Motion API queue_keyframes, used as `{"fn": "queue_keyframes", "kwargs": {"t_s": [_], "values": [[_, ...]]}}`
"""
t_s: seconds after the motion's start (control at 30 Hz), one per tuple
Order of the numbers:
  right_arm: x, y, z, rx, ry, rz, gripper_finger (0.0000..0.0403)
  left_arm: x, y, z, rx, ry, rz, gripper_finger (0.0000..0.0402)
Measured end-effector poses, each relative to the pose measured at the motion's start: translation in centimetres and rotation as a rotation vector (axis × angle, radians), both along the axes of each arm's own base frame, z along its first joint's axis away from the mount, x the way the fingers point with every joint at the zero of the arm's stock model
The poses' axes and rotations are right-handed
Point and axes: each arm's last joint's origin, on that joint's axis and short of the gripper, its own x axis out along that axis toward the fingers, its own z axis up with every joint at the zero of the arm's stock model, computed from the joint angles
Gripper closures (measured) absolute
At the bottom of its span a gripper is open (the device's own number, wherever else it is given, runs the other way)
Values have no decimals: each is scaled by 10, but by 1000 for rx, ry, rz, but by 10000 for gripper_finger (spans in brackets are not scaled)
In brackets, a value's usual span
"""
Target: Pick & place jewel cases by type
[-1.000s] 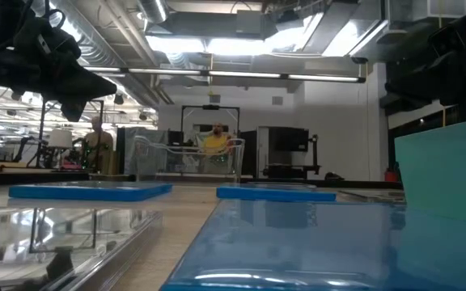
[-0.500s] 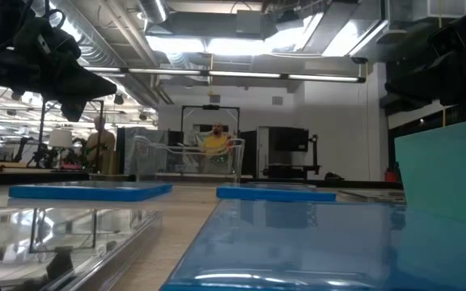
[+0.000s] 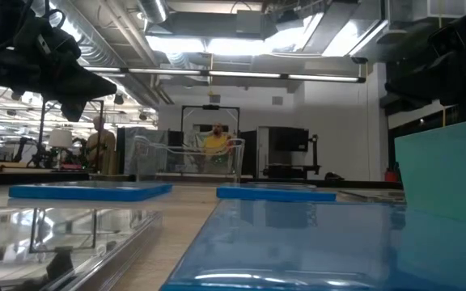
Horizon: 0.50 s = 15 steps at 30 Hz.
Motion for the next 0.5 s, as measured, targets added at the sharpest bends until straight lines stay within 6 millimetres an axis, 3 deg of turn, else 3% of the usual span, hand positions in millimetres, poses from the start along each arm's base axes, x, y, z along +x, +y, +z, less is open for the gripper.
{"fn": "queue_keyframes", "kwargs": {"t_s": [0.5], "values": [[0,0,0,0,0,0,357,0,0,0,0,0,0,389]]}}
